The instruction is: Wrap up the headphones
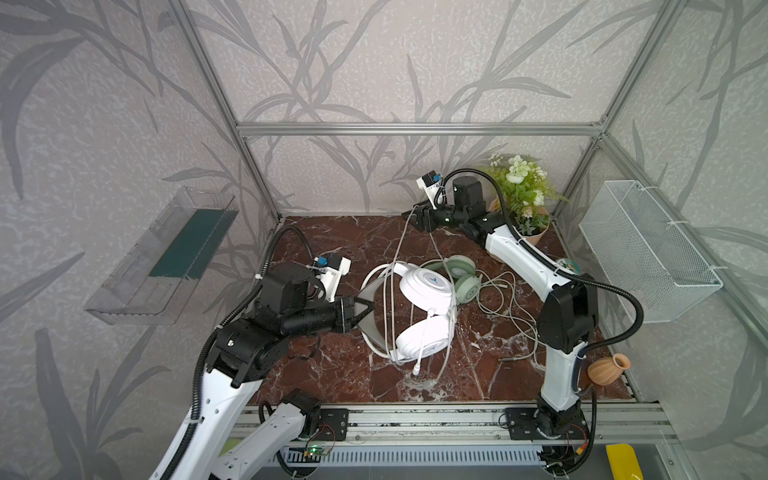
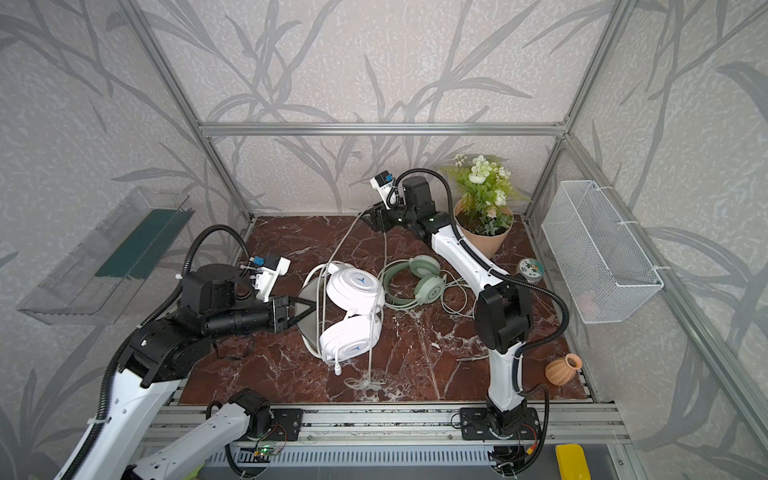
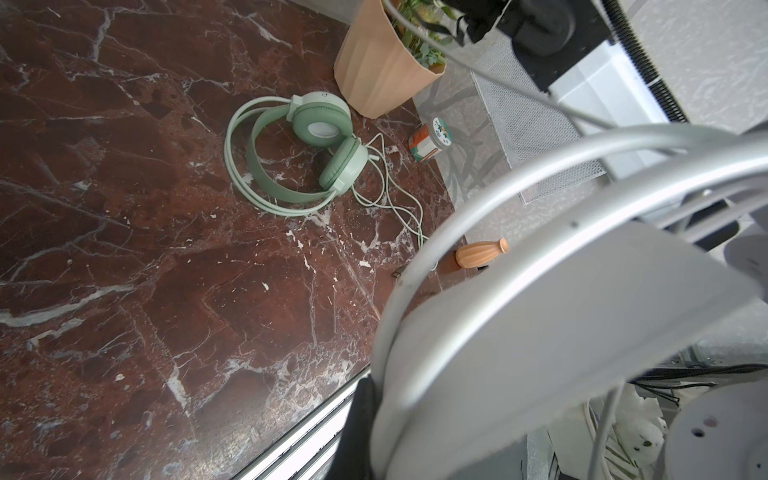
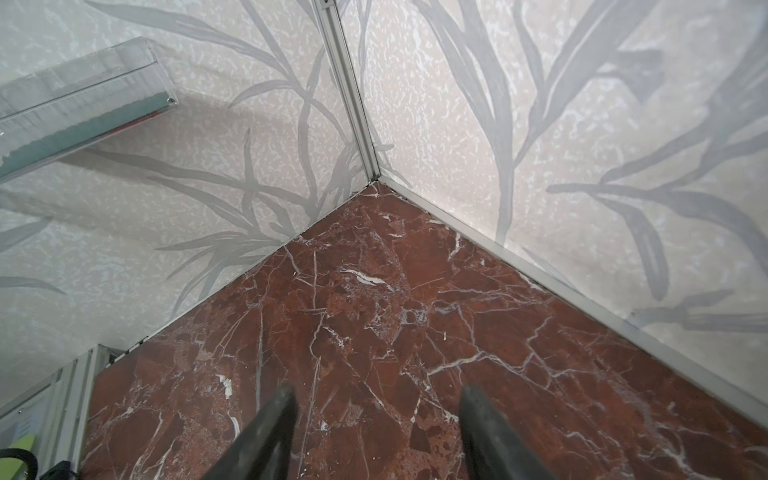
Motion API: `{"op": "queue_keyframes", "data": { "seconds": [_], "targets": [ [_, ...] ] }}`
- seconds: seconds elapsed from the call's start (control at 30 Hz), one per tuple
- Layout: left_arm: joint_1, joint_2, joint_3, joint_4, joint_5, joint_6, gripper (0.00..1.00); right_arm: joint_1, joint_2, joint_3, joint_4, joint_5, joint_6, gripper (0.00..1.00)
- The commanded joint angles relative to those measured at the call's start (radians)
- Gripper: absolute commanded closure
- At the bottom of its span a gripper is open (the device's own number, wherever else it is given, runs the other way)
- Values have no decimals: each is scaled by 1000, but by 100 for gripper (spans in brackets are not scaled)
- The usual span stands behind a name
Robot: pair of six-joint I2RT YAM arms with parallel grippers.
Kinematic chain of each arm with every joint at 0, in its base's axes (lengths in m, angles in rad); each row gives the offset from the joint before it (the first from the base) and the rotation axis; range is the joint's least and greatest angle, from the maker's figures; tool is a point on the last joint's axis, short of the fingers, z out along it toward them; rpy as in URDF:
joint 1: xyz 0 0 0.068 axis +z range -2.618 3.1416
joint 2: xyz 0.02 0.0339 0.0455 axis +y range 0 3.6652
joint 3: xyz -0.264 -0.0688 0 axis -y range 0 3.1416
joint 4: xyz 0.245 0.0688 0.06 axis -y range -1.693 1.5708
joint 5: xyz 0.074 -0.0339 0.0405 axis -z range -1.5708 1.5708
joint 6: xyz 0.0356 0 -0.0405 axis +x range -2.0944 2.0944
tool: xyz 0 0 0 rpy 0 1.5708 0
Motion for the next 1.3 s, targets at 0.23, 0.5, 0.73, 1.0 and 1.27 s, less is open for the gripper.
{"op": "queue_keyframes", "data": {
  "seconds": [0.23, 0.5, 0.73, 1.0, 1.27],
  "targets": [
    [-3, 35, 92, -9, -24, -37, 100, -1, -83, -270, 182, 64, 114, 20],
    [0, 74, 102, -47, -50, -64, 100, 32, -210, -563, 405, 122, 216, 1],
    [50, 102, 113, -74, -36, -90, 100, 94, -378, -816, 463, 339, 342, 1],
    [178, 115, 120, -71, 99, -119, 100, 179, -490, -1042, 497, 393, 322, 1],
    [207, 132, 137, -98, 110, -103, 100, 192, -618, -1198, 406, 562, 322, 1]
  ]
}}
